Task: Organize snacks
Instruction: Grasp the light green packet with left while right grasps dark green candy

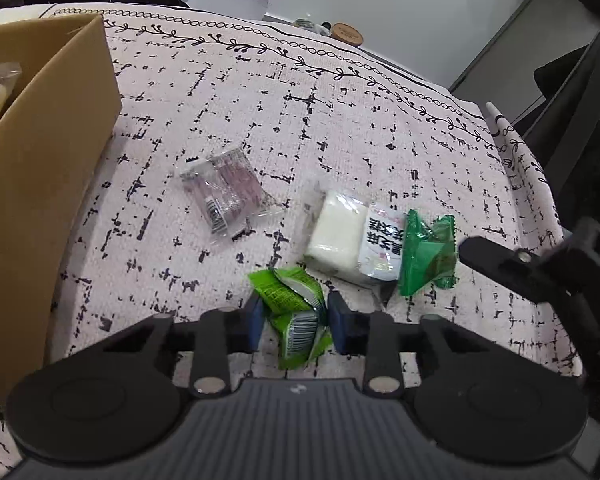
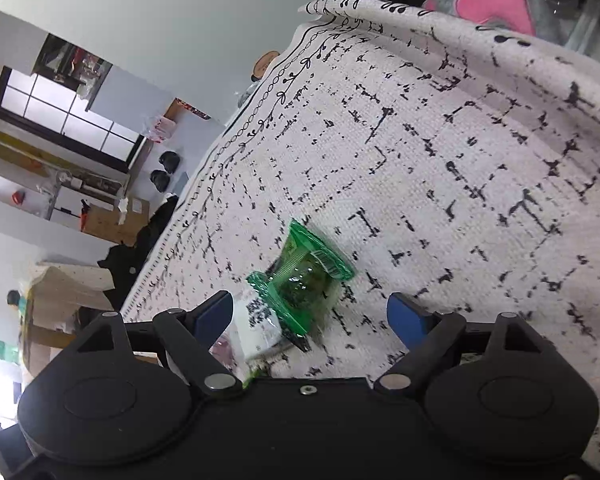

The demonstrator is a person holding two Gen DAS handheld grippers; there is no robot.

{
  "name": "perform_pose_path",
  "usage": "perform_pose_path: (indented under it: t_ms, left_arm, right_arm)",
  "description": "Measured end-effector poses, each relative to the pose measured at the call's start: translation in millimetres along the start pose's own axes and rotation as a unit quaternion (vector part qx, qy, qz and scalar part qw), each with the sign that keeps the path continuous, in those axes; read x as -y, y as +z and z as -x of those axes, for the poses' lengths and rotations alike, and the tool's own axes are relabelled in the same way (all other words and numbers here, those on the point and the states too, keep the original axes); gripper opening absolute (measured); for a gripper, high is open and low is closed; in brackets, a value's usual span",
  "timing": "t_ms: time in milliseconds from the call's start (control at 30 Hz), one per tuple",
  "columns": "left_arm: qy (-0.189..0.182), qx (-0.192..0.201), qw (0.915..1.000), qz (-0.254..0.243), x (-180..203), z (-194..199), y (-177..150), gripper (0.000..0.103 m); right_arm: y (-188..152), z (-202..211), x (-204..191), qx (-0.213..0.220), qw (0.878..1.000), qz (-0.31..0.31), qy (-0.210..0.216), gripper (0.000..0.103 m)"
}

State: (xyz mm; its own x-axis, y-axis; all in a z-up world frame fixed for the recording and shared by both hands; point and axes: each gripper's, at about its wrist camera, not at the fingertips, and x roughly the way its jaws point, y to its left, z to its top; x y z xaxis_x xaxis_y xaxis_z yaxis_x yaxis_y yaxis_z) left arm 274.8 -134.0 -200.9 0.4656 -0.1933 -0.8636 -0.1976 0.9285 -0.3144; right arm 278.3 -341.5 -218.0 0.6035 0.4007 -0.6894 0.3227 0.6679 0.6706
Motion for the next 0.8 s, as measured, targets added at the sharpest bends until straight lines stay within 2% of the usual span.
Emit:
perform_pose_path:
  t_ms: [300, 400, 733, 800]
  left_arm:
    - [0.005, 0.008, 0.9999, 0.008, -6.1, 10.3, 3.2, 0.027]
    - [0.005, 0.01, 0.9998, 0.013, -11.2, 15.0, 6.2, 0.027]
    - [0.016, 0.037, 0.9984, 0.039, -31.6, 33.6, 19.9, 0.027]
    - [0.018, 0.041, 0.9979, 0.046, -37.2, 37.3, 22.9, 0.027]
  right_arm:
    - [7.4, -16.9, -0.9, 0.006, 0.999, -0.032, 0.009, 0.081]
    - [7.9, -21.8, -3.2, 0.009, 0.999, -0.032, 0.004, 0.076]
    - [9.5, -30.5, -6.9, 0.02, 0.999, -0.037, -0.016, 0.068]
    - [10.5, -31.6, -6.4, 0.02, 0.999, -0.04, -0.021, 0.063]
